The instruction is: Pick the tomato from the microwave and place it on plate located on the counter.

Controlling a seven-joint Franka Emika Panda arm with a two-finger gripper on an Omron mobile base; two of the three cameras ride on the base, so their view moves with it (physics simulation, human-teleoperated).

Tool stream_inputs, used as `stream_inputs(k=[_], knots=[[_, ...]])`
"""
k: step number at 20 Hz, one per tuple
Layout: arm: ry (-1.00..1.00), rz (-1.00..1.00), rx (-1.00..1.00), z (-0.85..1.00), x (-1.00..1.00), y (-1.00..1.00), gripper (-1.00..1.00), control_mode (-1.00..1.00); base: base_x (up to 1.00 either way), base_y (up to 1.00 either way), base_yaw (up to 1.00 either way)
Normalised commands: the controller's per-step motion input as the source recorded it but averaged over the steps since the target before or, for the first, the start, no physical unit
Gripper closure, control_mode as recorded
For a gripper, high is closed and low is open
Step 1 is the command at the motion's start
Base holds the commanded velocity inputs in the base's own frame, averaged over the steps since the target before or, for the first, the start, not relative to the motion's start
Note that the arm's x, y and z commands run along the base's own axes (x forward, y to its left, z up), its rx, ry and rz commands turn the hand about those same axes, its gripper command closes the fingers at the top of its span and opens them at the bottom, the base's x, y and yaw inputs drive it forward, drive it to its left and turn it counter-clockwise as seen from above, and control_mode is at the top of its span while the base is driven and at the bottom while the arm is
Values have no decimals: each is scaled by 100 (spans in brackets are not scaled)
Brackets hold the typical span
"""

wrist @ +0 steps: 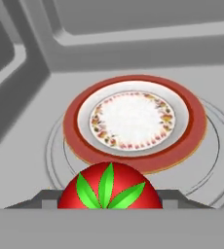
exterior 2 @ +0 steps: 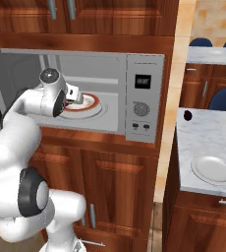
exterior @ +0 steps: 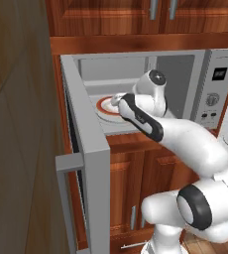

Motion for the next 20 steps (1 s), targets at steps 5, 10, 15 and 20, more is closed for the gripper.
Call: stream_inputs(k=[5,10,15,20], knots=[[0,0,0,10,-79,-63,100,-100,0,0,0],[0,0,0,5,-84,-67,100,-100,0,0,0],[1,0,1,0,-96,-57,100,-100,0,0,0],[2,0,2,0,-57,-72,100,-100,0,0,0]])
